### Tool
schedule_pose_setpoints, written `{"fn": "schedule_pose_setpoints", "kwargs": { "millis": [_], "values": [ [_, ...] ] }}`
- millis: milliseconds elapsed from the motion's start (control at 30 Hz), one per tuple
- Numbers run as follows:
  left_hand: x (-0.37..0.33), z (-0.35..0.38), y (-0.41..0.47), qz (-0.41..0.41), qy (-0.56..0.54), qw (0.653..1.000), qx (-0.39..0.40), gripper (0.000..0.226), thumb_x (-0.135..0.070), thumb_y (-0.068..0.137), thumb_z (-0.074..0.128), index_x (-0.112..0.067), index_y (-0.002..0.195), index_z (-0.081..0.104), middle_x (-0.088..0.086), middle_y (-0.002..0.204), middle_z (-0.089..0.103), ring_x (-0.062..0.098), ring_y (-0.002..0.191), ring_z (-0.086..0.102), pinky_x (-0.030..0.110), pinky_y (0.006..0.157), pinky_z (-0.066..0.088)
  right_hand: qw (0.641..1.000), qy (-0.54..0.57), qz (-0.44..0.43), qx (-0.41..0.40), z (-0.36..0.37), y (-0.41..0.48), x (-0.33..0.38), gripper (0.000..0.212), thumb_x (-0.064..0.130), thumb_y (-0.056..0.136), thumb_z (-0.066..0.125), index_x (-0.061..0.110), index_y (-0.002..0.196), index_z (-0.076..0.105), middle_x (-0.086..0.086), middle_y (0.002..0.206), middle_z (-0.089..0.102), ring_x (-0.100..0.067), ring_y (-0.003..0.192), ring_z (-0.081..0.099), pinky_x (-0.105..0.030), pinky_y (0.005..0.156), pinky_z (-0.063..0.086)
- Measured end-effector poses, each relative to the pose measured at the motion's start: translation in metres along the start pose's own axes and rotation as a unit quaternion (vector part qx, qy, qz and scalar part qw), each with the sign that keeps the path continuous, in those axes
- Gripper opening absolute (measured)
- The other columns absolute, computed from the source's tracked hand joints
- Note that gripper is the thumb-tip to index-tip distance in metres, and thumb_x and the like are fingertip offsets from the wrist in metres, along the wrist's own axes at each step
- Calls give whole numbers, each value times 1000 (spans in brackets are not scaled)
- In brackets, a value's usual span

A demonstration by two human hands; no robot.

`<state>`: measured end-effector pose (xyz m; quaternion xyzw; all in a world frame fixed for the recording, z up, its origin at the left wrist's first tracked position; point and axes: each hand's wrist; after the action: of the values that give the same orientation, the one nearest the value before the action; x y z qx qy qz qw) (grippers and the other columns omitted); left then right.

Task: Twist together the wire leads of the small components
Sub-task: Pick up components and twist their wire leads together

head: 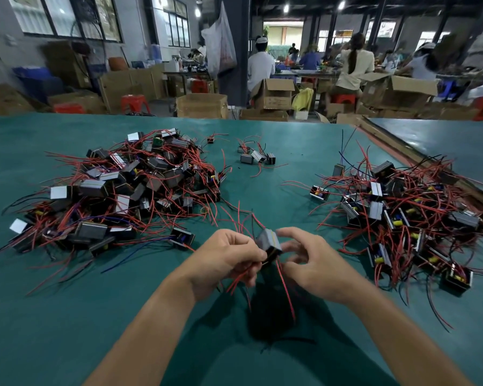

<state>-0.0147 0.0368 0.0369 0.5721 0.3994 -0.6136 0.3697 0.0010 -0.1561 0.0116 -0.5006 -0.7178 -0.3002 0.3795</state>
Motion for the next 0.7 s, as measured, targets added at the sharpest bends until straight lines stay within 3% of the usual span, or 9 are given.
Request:
{"fn": "schedule_pose_setpoints", "kwargs": {
  "millis": [100,167,233,333,367,400,467,567,700],
  "values": [
    [0,-3,1,-8,6,1000,-15,29,-9,69,64,-17,46,49,4,47,48,17,39,47,22,47,45,998,-34,-24,-40,2,1,-2,43,13,76,62,37,111,57,13,107,68,-3,95,66,-32,85,56],
    [2,-5,3,-20,7,998,-53,29,-5,66,65,-18,51,43,5,46,47,17,37,45,21,43,43,996,-44,7,-81,0,2,-3,40,8,79,56,35,109,56,16,95,69,-6,84,67,-35,81,56],
    [8,-3,7,-23,53,992,-111,30,1,69,67,-15,60,43,4,44,48,16,35,45,20,41,43,997,-22,50,-61,-2,4,-4,39,1,86,46,28,111,56,8,87,73,-16,72,68,-44,75,56],
    [18,1,11,34,275,940,-200,19,-5,76,68,-15,73,52,-6,54,58,11,44,50,23,49,44,998,2,51,-26,0,0,1,17,24,91,46,33,97,59,-4,82,72,-22,66,66,-51,72,53],
    [21,2,12,60,346,914,-203,17,-11,74,70,-19,78,56,-7,59,62,7,49,51,23,54,45,999,-15,42,-17,1,-1,4,18,41,87,48,34,98,60,-5,82,71,-20,68,66,-48,74,54],
    [23,4,11,81,384,900,-192,18,-16,71,71,-22,82,58,-9,64,64,2,52,51,23,58,45,998,-50,30,-8,2,-4,7,34,56,80,48,33,101,61,-2,83,70,-16,72,66,-44,78,54],
    [28,6,11,110,410,891,-161,24,-18,70,68,-27,90,59,-13,70,63,0,59,50,18,61,43,990,-142,-4,17,6,-10,10,57,72,67,49,34,108,60,9,89,69,-9,81,64,-32,81,52],
    [30,5,15,152,437,871,-165,22,-14,77,63,-28,93,60,-13,80,65,10,78,58,25,75,48,975,-220,-20,28,10,-12,14,64,76,58,51,34,106,57,14,82,63,-9,78,59,-25,71,47],
    [30,-1,19,162,384,893,-170,19,-8,87,58,-24,95,63,-6,89,69,16,88,64,35,84,50,975,-211,-31,59,12,-13,17,51,72,56,59,35,91,55,14,73,62,-4,68,54,-20,61,43]
  ]
}}
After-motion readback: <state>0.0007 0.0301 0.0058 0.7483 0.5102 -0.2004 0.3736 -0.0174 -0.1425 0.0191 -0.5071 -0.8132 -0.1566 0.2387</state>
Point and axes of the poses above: each hand's wrist, its own y-axis towards the middle knuckle, its own z-axis out of the palm, x = y × z
